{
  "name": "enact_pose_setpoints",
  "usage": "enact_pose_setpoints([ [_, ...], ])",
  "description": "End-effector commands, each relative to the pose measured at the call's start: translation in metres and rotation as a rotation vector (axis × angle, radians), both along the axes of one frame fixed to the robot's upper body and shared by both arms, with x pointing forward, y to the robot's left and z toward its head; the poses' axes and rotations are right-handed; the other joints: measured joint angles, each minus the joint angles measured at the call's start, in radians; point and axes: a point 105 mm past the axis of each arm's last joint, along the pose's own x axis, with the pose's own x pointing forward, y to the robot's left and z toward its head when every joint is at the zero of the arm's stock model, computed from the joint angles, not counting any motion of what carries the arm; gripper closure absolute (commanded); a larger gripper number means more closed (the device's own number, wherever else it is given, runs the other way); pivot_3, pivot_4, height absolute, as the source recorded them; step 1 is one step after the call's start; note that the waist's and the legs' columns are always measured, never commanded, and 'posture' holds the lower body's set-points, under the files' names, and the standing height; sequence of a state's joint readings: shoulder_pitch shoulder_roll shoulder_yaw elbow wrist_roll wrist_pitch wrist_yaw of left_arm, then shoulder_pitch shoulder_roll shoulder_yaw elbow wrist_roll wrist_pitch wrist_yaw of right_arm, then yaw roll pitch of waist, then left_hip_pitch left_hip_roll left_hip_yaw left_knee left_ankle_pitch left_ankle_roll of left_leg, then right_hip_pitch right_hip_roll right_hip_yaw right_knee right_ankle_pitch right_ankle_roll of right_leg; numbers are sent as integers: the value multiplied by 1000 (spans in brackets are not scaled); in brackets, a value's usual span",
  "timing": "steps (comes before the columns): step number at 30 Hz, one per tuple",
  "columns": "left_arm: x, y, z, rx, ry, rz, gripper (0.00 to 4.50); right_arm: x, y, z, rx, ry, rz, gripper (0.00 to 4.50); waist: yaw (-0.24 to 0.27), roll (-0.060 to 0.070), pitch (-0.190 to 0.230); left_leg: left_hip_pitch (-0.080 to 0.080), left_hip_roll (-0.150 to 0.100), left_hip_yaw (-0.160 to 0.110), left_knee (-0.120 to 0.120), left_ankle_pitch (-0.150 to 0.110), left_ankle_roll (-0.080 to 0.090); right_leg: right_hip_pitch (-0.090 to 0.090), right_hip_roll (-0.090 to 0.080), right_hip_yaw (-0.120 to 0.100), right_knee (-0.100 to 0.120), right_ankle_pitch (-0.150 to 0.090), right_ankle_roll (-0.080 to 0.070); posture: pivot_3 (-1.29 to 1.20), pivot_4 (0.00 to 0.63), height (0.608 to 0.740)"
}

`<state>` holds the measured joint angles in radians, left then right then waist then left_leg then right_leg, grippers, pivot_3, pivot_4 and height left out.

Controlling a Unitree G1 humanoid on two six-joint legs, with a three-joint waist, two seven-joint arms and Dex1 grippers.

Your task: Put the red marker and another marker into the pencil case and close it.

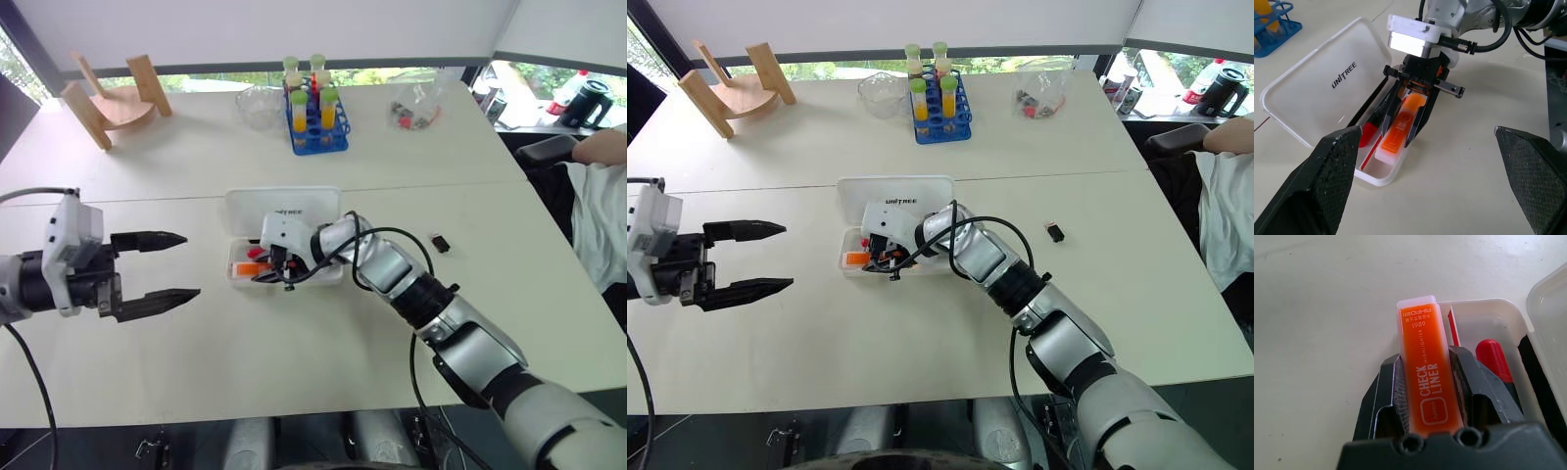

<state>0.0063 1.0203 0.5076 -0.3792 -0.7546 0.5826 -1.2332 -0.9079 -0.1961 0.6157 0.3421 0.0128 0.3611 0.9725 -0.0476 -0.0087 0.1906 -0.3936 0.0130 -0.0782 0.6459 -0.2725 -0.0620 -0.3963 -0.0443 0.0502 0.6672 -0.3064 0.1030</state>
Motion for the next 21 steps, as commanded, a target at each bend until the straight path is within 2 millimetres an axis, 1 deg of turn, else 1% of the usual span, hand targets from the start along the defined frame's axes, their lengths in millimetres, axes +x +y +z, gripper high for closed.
enact_pose_setpoints([
  [1, -1, -2, 10, 2, -51, -4, 0, 1, 9, 12, 24, -51, 36, 3683, 0, 0, 0, 0, 0, 0, 0, 0, 0, 0, 0, 0, 0, 0, 0, 0, 150, 740],
  [2, -1, -3, 10, 2, -52, -3, 0, 1, 9, 12, 25, -50, 38, 3683, 0, 0, 0, 0, 0, 0, 0, 0, 0, 0, 0, 0, 0, 0, 0, 0, 150, 740],
  [4, -1, -3, 9, 1, -53, -1, 0, 1, 10, 12, 29, -39, 41, 2651, 0, 0, 0, 0, 0, 0, 0, 0, 0, 0, 0, 0, 0, 0, 0, 0, 150, 740],
  [5, -1, -3, 9, 1, -54, 1, 0, 0, 11, 12, 30, -35, 46, 2302, 0, 0, 0, 0, 0, 0, 0, 0, 0, 0, 0, 0, 0, 0, 0, 0, 150, 740],
  [7, -1, -3, 9, 0, -56, 3, 0, -2, 11, 13, 31, -29, 54, 1318, 0, 0, 0, 0, 0, 0, 0, 0, 0, 0, 0, 0, 0, 0, 0, 0, 150, 740],
  [9, 0, -3, 10, -3, -58, 6, 0, -3, 12, 15, 36, -28, 57, 162, 0, 0, 0, 0, 0, 0, 0, 0, 0, 0, 0, 0, 0, 0, 0, 0, 150, 740],
  [10, 0, -3, 10, -4, -58, 8, 0, -3, 12, 21, 49, -29, 55, 45, 0, 0, 0, 0, 0, 0, 0, 0, 0, 0, 0, 0, 0, 0, 0, 0, 150, 740],
  [12, 1, -3, 10, -5, -59, 10, 0, -2, 11, 30, 70, -30, 50, 45, 0, 0, 0, 0, 0, 0, 0, 0, 0, 0, 0, 0, 0, 0, 0, 0, 150, 740],
  [13, 2, -3, 9, -8, -60, 10, 0, 1, 8, 43, 107, -41, 27, 45, 0, 0, 0, 0, 0, 0, 0, 0, 0, 0, 0, 0, 0, 0, 0, 0, 150, 740],
  [14, 2, -3, 9, -9, -60, 10, 0, 2, 6, 52, 133, -48, 11, 45, 1, 0, 0, 0, 0, 0, 0, 0, 0, 0, 0, 0, 0, 0, 0, 0, 150, 740],
  [15, 2, -4, 9, -11, -60, 8, 0, 6, -1, 65, 171, -57, -23, 45, 1, 0, 0, 0, 0, 0, 0, 0, 0, 0, 0, 0, 0, 0, 0, 0, 150, 740],
  [16, 2, -6, 9, -16, -60, 3, 0, 10, -13, 81, 215, -62, -67, 45, 3, 0, 0, 0, 0, 0, 0, 0, 0, 0, 0, 0, 0, 0, 0, 0, 150, 740],
  [17, 2, -7, 9, -18, -60, -1, 0, 10, -21, 90, 241, -64, -95, 45, 5, 0, 0, 0, 0, 0, 0, 0, 0, 0, 0, 0, 0, 0, 0, 0, 150, 740],
  [18, 2, -8, 8, -23, -59, -5, 0, 11, -35, 102, 271, -72, -137, 45, 6, 0, 0, -1, 0, -1, 0, 0, 0, 0, -1, 0, 0, 0, 0, 0, 150, 740],
  [19, 3, -10, 7, -29, -56, -13, 0, 14, -65, 114, 305, -75, -229, 45, 9, 0, 0, -1, 0, -1, 0, 0, 0, 0, -1, 0, 0, 0, 0, 0, 150, 740],
  [20, 3, -12, 5, -34, -54, -19, 0, 15, -91, 123, 324, -83, -314, 45, 17, 0, 0, -2, -1, -1, 0, 0, 0, 0, -2, 0, -1, 0, 0, 0, 150, 740],
  [21, 3, -14, 4, -37, -52, -24, 0, 14, -108, 128, 334, -88, -372, 45, 25, 0, 0, -3, -2, -2, 1, 0, 0, 0, -3, -1, -1, 0, 0, 0, 150, 740],
])
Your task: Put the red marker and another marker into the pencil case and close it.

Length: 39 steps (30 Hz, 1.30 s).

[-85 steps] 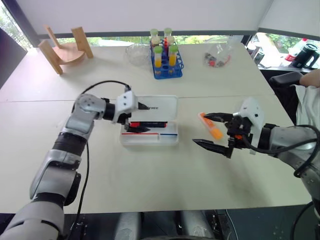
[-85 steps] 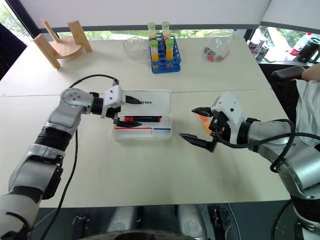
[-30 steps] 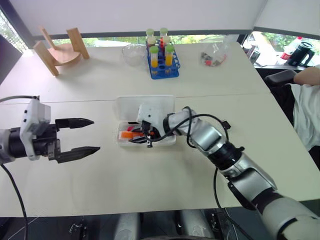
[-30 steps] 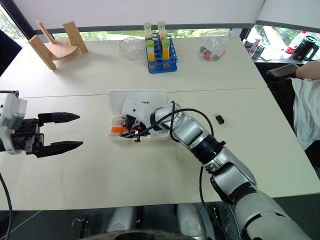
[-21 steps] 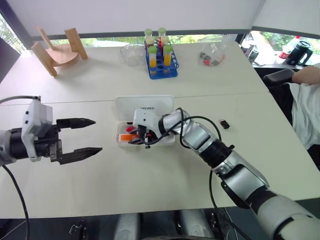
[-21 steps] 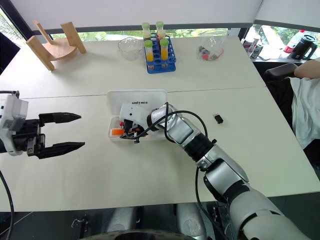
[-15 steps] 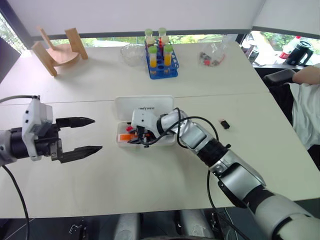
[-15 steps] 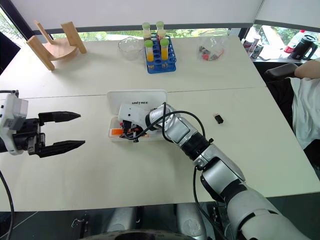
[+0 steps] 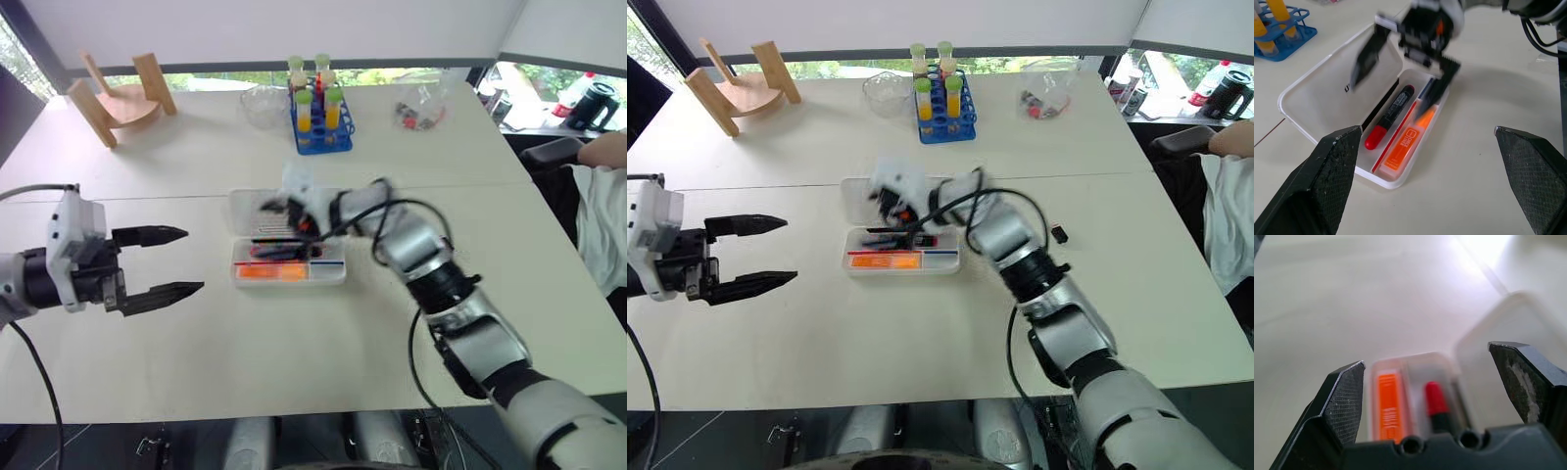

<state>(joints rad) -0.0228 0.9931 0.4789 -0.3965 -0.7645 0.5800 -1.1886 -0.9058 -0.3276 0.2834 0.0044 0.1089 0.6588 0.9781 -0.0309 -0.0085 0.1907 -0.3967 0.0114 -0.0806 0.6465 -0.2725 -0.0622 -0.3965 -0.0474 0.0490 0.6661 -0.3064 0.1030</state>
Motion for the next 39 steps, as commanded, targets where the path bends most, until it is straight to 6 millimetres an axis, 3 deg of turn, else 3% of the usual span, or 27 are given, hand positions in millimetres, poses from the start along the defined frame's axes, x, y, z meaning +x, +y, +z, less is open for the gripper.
enact_pose_setpoints([
  [1, -1, -6, 2, -10, -25, -25, 0, -3, -59, 36, 95, -28, -191, 45, 13, 0, 0, 0, 0, 0, 0, 0, 0, 0, 0, 0, -1, 0, 0, 0, 150, 740],
  [2, -1, -6, 2, -11, -24, -26, 0, -4, -66, 36, 94, -25, -223, 45, 13, 0, 0, 0, -1, 0, 0, 0, 0, 0, -1, 0, -1, 0, 0, 0, 150, 740],
  [5, 3, -9, 1, -21, -25, -49, 0, 5, -163, 9, 26, 29, -650, 45, 12, -1, -1, 0, 0, 1, -1, 0, 0, 0, 2, 0, -1, 0, 0, 0, 150, 740],
  [6, 5, -10, 0, -25, -26, -56, 0, 3, -185, -3, -11, 44, -746, 45, 18, -1, -1, 0, 1, 1, -1, 0, 0, 0, 2, 0, -1, 0, -1, 0, 150, 740],
  [10, 9, -12, -1, -29, -32, -76, 0, -5, -220, -45, -54, 129, -885, 45, 2, 0, 0, 1, 0, 5, -1, 0, 0, -1, 1, 3, 0, 0, -1, 0, 150, 740],
  [14, 12, -13, -1, -32, -38, -88, 0, -9, -239, -73, -56, 186, -963, 45, -20, 0, 0, 4, 2, 6, -1, 0, 0, 0, 3, 4, 1, 0, -1, 0, 150, 740],
  [18, 13, -14, 0, -35, -42, -95, 0, -7, -244, -90, -42, 241, -978, 45, -20, 0, 0, 4, 2, 6, -1, 0, 0, 0, 3, 4, 1, 0, -1, 0, 150, 740],
  [22, 11, -14, -1, -33, -35, -104, 0, -2, -242, -99, -14, 274, -965, 45, -18, 0, 0, 4, 2, 6, -1, 0, 0, 1, 3, 4, 1, 0, -1, 0, 150, 740],
  [27, 11, -15, -1, -36, -31, -111, 0, 1, -225, -109, 25, 331, -897, 45, -19, -1, 0, 6, 2, 6, 0, 0, 0, 3, 3, 4, 1, 0, -1, 0, 150, 740],
  [30, 12, -14, -2, -34, -31, -108, 0, 2, -221, -113, 24, 341, -886, 913, -20, -1, -1, 6, 2, 6, 0, 0, 0, 3, 3, 4, 1, 0, -1, 0, 150, 740],
  [35, 13, -13, -1, -30, -34, -105, 0, 6, -220, -104, 35, 325, -878, 3233, -17, -1, -1, 6, 2, 6, 0, 0, 0, 3, 3, 4, 1, 0, -1, 0, 150, 740],
  [37, 13, -13, 0, -27, -37, -103, 0, 5, -215, -94, 21, 299, -841, 4373, -16, -1, -1, 6, 2, 5, 0, 0, 0, 3, 3, 4, 1, 0, -1, 0, 150, 740],
  [39, 14, -13, 1, -27, -38, -103, 0, 1, -197, -78, -1, 259, -735, 4446, -15, 0, 0, 6, 2, 5, 0, 0, 0, 3, 3, 3, 1, 0, -1, 0, 150, 740],
])
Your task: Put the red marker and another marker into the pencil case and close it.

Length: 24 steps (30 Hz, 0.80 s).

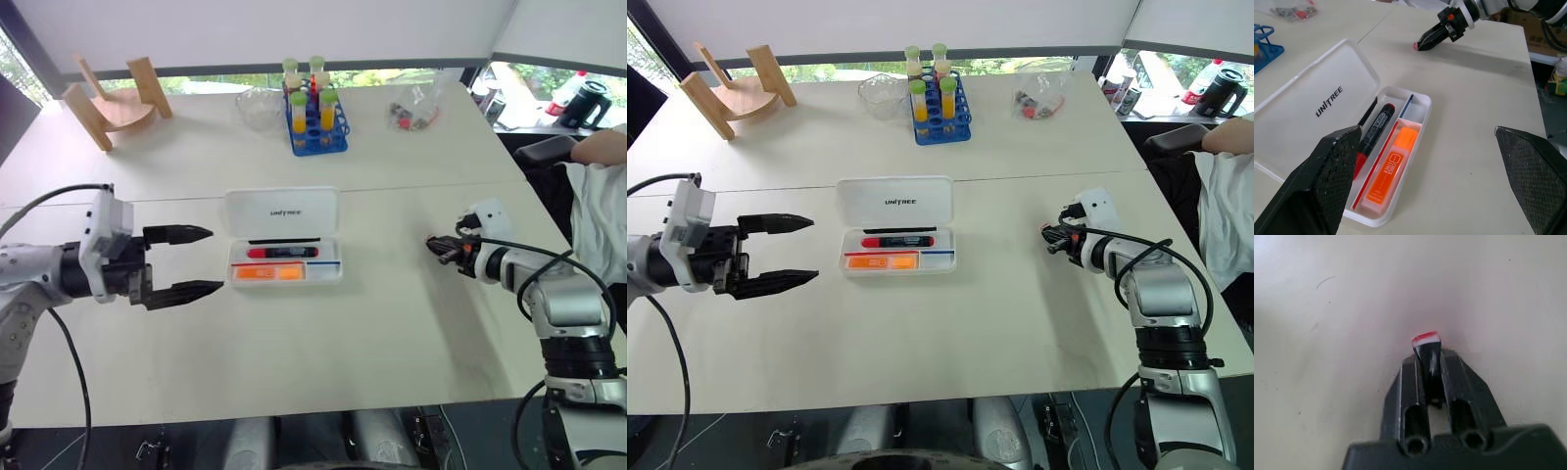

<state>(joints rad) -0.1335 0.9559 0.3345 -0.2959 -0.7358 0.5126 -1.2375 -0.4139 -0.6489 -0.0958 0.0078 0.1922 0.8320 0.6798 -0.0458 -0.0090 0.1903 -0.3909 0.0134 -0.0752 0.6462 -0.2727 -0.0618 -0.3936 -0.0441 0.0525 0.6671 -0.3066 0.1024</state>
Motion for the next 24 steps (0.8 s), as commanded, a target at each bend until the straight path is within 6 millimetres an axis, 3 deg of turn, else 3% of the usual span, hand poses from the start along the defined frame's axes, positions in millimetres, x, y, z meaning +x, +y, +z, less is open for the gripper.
enact_pose_setpoints([
  [1, 0, -2, 10, 12, -51, -13, 0, -6, 35, 30, -17, -68, 201, 4446, 0, 0, 0, 0, 0, 0, 0, 0, 0, 0, 0, 0, 0, 0, 0, 0, 150, 740],
  [6, 1, -3, 11, 13, -52, -16, 0, -23, 96, 66, -26, -155, 563, 4446, -1, 2, 1, 0, 0, 0, 0, 0, 0, -1, 0, 0, 0, 0, 0, 0, 150, 740],
  [9, 1, -5, 11, 13, -51, -20, 0, -33, 126, 67, -11, -147, 728, 4446, 2, 1, 1, -1, 0, -1, -1, 0, 0, 0, 0, -1, -1, 0, 0, 0, 150, 740],
  [12, 2, -5, 11, 12, -55, -17, 0, -42, 150, 52, -49, -129, 889, 4446, 5, 1, 1, -1, 0, -2, 0, 0, 0, 0, 0, -1, -1, 0, 0, 0, 150, 740],
  [17, -1, -5, 11, 14, -61, -6, 0, -38, 162, 34, -107, -123, 971, 4446, 3, 1, 1, -2, 0, -2, 0, 0, 0, 0, -1, -1, -1, 0, 0, 0, 150, 740],
  [24, -5, -5, 10, 12, -63, 14, 0, -34, 168, 29, -111, -121, 996, 4446, 2, 1, 1, -2, 0, -2, 0, 0, 0, -1, 0, -1, -1, 0, 0, 0, 150, 740],
])
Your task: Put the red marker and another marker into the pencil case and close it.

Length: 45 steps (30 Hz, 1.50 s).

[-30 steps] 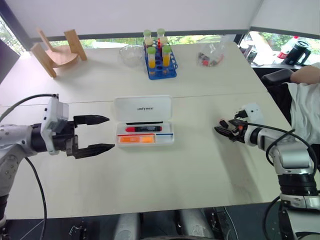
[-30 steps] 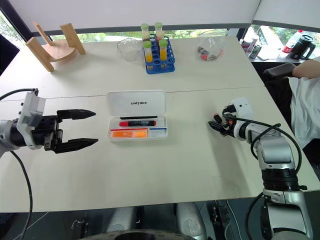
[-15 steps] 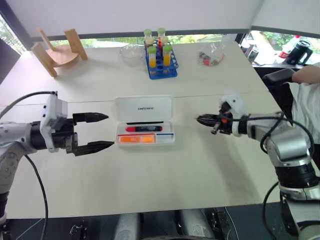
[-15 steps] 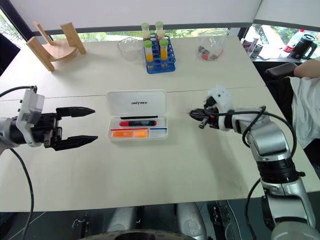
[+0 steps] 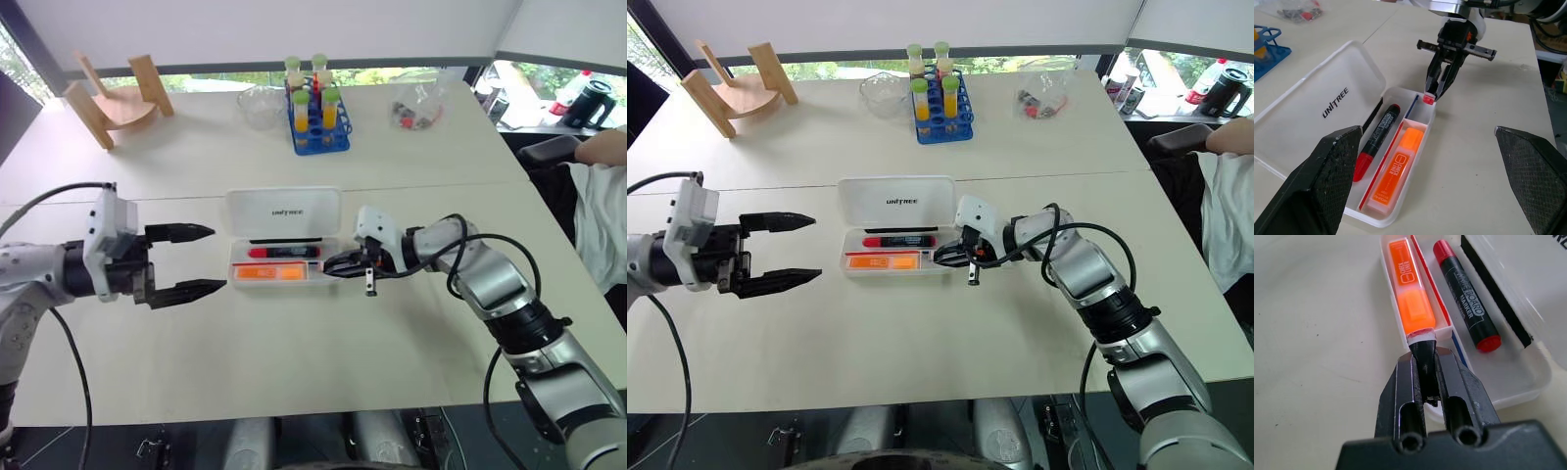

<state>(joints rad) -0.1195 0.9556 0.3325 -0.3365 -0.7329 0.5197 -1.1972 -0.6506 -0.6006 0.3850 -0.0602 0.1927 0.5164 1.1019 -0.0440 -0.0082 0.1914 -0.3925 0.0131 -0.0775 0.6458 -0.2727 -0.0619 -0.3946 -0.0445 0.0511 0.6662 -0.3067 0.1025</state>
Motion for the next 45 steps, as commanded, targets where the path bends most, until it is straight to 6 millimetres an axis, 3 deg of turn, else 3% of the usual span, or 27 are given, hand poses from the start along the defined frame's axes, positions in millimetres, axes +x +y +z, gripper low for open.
enact_pose_setpoints([
  [1, -4, -1, 11, -3, -52, 0, 0, 2, 5, 8, 9, -35, 25, 4446, 0, 0, 0, 0, 0, 0, 0, 0, 0, 0, 0, 0, 0, 0, 0, 0, 150, 740],
  [4, -5, -2, 10, -7, -54, 5, 0, 3, 6, 5, 1, -24, 30, 4446, 0, 0, 0, 0, 0, 0, 0, 0, 0, 0, 0, 0, 0, 0, 0, 0, 150, 740],
  [5, -5, -2, 10, -7, -54, 6, 0, 2, 7, 5, 1, -18, 34, 3765, 0, 0, 0, 0, 0, 0, 0, 0, 0, 0, 0, 0, 0, 0, 0, 0, 150, 740],
  [12, -5, -2, 10, -11, -57, 18, 0, 9, 14, 4, 3, -21, 21, 355, 0, 0, 0, 0, 0, 0, 0, 0, 0, 0, 0, 0, 0, 0, 0, 0, 150, 740],
  [13, -5, -2, 10, -12, -57, 19, 0, 9, 14, 5, 6, -24, 23, 43, 0, 0, 0, 0, 0, 0, 0, 0, 0, 0, 0, 0, 0, 0, 0, 0, 150, 740],
  [15, -4, -1, 10, -14, -58, 24, 0, 9, 15, 10, 14, -32, 23, 43, 0, 0, 0, 0, 0, 0, 0, 0, 0, 0, 0, 0, 0, 0, 0, 0, 150, 740],
  [19, 2, 9, 12, -24, -72, 84, 0, 7, 9, 37, 85, -49, 3, 43, 1, 0, 0, 0, 0, 0, 0, 0, 0, 0, 0, 0, 0, 0, 0, 0, 150, 740],
  [26, 34, 58, 15, -11, -71, 309, 0, -9, -14, 87, 230, -66, -65, 43, 2, 0, 0, 0, 0, -1, 0, 0, 0, 1, 0, -1, 0, 0, 0, 0, 150, 740],
  [27, 39, 64, 14, -7, -72, 335, 543, -10, -17, 91, 241, -71, -85, 0, 2, 0, 0, 0, 0, -1, 0, 0, 0, 1, 0, -1, 0, 0, 0, 0, 150, 740],
  [28, 45, 70, 13, -11, -75, 358, 795, -10, -21, 94, 248, -78, -106, 0, 1, 0, 0, 0, 0, -1, 0, 0, 0, 1, 0, -1, 0, 0, 0, 0, 150, 740],
  [35, 100, 88, 6, -46, -153, 465, 4419, -15, -37, 97, 256, -89, -205, 0, 7, -1, 0, -1, -1, 0, 1, 0, 0, 0, 0, -2, 0, 0, 0, 0, 150, 740],
  [38, 124, 83, 1, -87, -162, 481, 4487, -17, -40, 95, 259, -89, -225, 0, 9, -1, 0, -2, -2, 0, 2, 0, 0, 0, -1, -2, 0, 0, 0, 0, 150, 740],
  [41, 154, 54, -12, -118, -169, 462, 4487, -17, -46, 94, 254, -107, -273, 0, 11, -1, -1, -3, -2, -1, 2, 0, 0, -1, -1, -2, 1, 0, 0, 0, 150, 740],
  [45, 166, 26, -20, -166, -126, 387, 4487, -18, -51, 93, 242, -119, -308, 0, 20, -2, -1, -6, -2, -1, 4, 0, 0, -3, -1, -2, 1, 0, 1, 0, 150, 740],
])
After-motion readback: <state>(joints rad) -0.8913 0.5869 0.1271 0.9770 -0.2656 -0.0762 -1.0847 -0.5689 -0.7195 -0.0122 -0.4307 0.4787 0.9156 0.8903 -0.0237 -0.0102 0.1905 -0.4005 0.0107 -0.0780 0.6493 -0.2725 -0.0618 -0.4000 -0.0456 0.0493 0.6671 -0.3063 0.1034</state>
